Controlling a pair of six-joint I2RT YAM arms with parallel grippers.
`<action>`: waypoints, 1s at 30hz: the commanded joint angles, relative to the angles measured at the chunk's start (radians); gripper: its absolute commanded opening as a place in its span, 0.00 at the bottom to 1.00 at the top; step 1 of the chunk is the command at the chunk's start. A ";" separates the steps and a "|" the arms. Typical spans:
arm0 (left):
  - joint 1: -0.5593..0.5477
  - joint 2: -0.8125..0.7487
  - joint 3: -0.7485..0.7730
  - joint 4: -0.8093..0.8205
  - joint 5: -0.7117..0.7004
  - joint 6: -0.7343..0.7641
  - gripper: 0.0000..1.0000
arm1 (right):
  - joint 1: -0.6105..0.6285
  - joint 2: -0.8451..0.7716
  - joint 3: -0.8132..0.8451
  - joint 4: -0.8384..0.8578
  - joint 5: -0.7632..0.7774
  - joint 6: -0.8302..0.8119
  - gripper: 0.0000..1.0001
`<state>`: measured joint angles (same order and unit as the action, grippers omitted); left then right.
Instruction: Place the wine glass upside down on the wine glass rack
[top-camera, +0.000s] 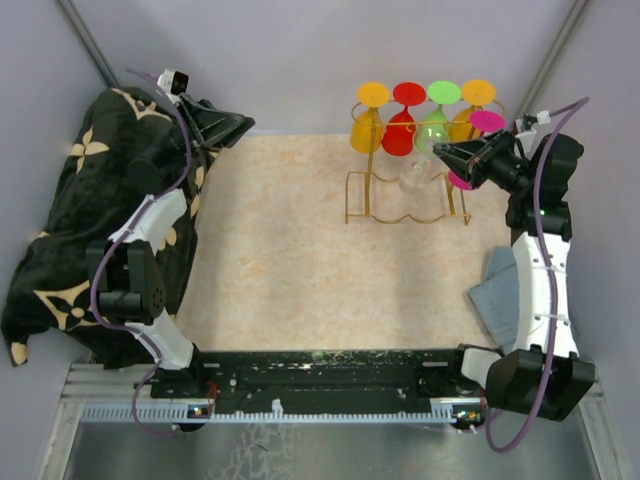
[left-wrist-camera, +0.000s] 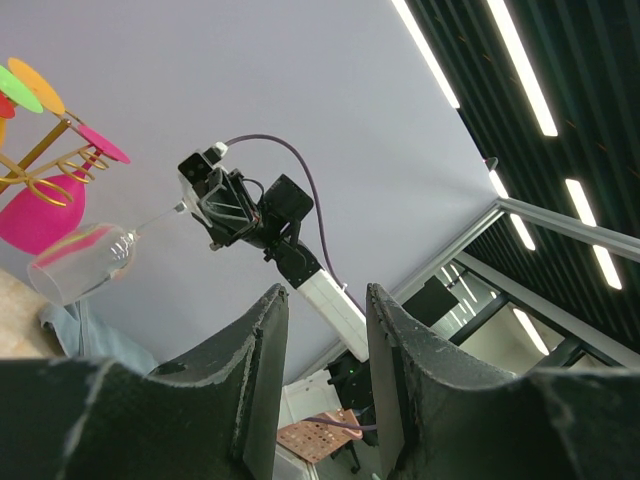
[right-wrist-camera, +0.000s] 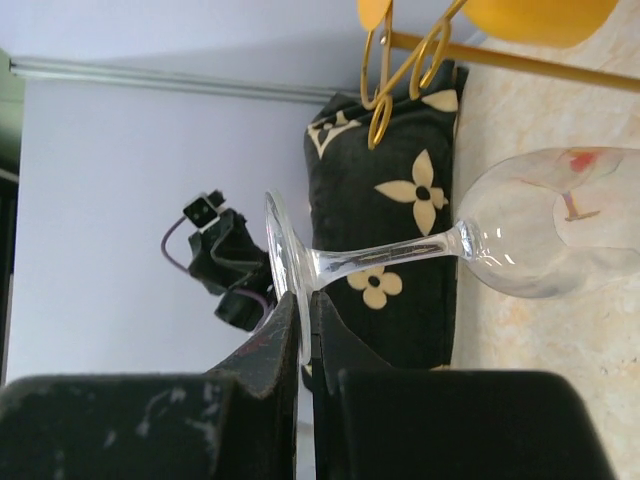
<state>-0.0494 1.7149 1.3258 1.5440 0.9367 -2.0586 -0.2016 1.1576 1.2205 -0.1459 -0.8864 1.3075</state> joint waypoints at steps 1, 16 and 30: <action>0.007 0.000 0.014 0.246 0.016 -0.028 0.43 | -0.033 -0.019 0.070 -0.005 0.039 -0.050 0.00; 0.007 -0.009 -0.008 0.245 0.008 -0.022 0.43 | -0.085 0.041 0.069 0.052 0.108 -0.007 0.00; 0.007 -0.007 -0.005 0.240 0.006 -0.018 0.43 | -0.090 0.093 0.127 0.005 0.243 -0.050 0.00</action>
<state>-0.0494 1.7149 1.3212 1.5440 0.9363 -2.0586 -0.2802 1.2552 1.2839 -0.2073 -0.6884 1.2701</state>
